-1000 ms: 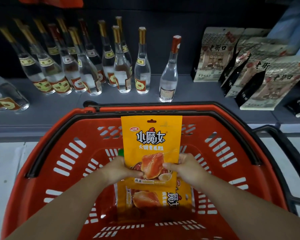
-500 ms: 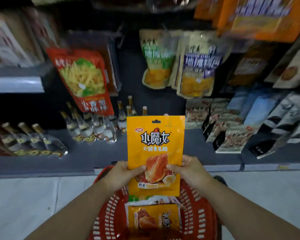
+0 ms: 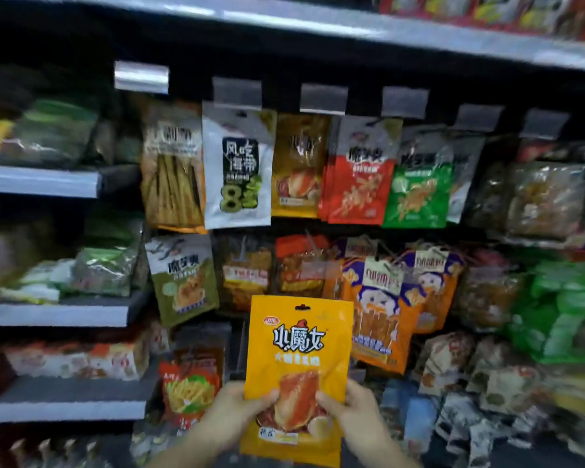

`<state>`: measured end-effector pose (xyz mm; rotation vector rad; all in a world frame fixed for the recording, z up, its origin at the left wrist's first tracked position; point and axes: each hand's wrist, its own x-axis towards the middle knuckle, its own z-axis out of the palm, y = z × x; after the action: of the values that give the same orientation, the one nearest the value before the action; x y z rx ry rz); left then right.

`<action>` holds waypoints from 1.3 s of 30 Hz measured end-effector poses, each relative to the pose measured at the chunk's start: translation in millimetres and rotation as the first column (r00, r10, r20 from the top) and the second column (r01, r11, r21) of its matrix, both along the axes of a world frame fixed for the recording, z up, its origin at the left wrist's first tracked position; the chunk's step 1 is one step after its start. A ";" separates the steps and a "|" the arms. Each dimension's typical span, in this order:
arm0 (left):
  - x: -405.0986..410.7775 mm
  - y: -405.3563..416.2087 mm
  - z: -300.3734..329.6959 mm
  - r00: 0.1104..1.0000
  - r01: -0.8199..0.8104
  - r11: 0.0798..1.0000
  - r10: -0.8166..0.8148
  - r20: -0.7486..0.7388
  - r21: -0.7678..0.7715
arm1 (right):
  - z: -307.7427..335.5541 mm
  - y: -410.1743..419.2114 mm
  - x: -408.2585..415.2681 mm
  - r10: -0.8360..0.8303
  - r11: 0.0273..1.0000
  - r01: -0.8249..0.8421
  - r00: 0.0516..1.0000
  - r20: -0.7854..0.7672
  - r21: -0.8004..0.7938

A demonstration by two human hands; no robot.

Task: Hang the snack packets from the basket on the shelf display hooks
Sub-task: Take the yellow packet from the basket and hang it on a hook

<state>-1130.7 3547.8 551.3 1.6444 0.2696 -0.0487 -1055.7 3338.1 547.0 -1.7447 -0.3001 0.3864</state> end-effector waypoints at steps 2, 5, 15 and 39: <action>6.5 1.2 32.5 0.997 -0.030 0.999 0.028 0.077 0.024 | 51.0 2.6 -6.9 -0.017 1.000 0.018 0.999 0.035 -0.004; 11.7 -6.7 81.6 0.991 -0.025 0.997 0.016 0.130 0.070 | 97.7 0.1 -6.9 -0.030 1.000 0.031 0.995 0.096 -0.002; 39.7 -40.8 156.4 0.952 -0.025 0.979 -0.039 0.303 0.203 | 168.9 -38.4 9.5 -0.104 0.995 0.101 0.952 0.288 0.025; 128.4 -139.4 196.4 0.902 -0.345 0.922 0.275 0.332 0.173 | 209.8 -107.4 151.3 0.105 0.994 -0.104 0.908 0.406 -0.024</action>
<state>-1002.3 3408.4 747.6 1.7895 0.3099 0.4928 -904.4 3230.7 756.8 -1.8079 -0.6957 0.0924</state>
